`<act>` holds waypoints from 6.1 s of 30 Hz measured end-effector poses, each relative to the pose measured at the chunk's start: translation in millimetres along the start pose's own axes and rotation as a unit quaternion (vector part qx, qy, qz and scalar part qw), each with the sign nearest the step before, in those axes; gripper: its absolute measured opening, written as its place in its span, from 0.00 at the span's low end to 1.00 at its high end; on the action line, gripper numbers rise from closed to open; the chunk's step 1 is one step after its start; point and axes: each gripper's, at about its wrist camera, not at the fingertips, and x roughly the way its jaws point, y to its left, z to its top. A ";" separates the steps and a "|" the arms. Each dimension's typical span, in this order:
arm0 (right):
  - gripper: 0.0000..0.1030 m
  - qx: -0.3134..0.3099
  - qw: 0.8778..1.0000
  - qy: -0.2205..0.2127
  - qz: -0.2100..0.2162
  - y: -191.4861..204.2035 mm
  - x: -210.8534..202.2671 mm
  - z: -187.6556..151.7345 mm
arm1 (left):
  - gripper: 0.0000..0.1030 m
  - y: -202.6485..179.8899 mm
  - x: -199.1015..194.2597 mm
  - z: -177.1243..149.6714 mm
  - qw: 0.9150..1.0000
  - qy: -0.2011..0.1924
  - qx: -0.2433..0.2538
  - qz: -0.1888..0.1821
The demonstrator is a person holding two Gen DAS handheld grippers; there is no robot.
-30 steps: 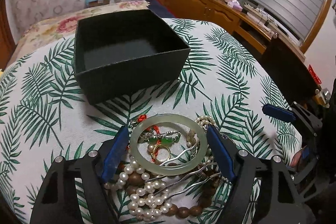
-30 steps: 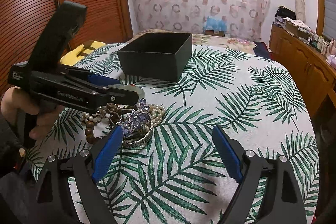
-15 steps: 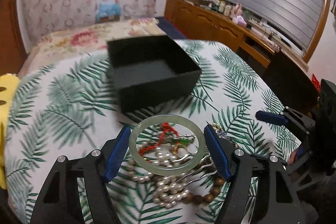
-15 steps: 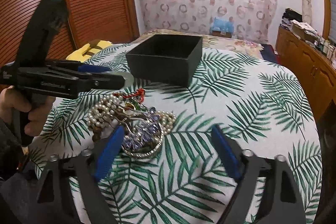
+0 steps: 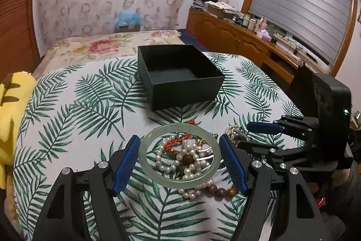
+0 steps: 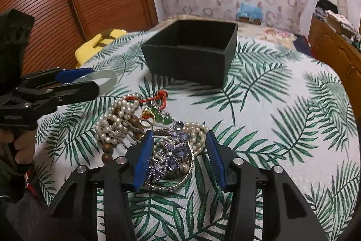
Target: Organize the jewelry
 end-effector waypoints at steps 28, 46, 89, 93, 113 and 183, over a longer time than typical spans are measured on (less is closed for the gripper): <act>0.24 -0.039 0.999 -0.015 -0.008 4.9 -7.4 23.7 | 0.67 19.6 -17.7 -6.6 1.000 -0.019 -0.019 0.011; 0.24 -0.068 0.995 -0.054 -0.043 -24.2 -22.0 88.0 | 0.67 24.1 -14.5 45.3 0.999 -0.040 -0.007 0.013; 0.34 -0.037 0.995 -0.085 -0.037 -68.1 -0.9 107.1 | 0.71 3.7 76.9 105.5 0.999 -0.006 0.044 0.015; 0.34 -0.040 0.995 -0.083 -0.033 -57.0 -10.2 92.3 | 0.71 5.8 58.3 90.7 0.999 -0.013 0.035 0.013; 0.34 -0.015 1.000 -0.019 -0.013 -9.1 -16.5 -2.6 | 0.71 9.8 4.4 -0.9 1.000 -0.001 0.015 0.010; 0.04 -0.044 0.995 -0.085 -0.022 6.1 -55.0 39.9 | 0.07 -23.0 -80.1 71.5 0.991 -0.108 0.065 0.035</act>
